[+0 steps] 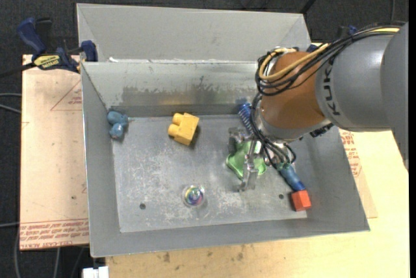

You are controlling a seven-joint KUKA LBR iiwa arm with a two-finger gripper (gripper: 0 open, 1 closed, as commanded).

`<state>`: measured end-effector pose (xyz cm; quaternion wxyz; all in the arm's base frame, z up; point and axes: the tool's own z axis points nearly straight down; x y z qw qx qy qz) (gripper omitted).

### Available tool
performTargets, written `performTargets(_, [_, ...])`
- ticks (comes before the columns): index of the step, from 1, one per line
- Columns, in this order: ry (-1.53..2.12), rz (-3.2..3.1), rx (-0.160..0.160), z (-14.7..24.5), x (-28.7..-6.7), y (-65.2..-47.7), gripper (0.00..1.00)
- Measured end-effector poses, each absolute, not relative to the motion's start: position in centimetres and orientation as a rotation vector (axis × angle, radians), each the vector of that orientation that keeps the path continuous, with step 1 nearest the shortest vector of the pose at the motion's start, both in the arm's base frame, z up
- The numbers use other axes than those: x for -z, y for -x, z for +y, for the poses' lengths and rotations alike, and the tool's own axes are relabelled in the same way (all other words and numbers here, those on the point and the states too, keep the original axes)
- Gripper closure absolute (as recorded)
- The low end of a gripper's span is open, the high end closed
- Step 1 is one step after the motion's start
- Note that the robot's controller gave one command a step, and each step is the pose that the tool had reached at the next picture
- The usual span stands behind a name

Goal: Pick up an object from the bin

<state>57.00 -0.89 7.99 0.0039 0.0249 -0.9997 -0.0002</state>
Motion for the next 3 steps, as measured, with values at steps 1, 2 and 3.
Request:
performTargets(1, [-0.216,-3.136,-0.004,-9.5,-7.3,-61.3,0.00])
performTargets(2, [-0.849,-3.026,0.005,-2.4,-7.0,-58.7,0.00])
performTargets(3, [-0.844,-3.029,0.002,-2.6,-7.1,-58.7,1.00])
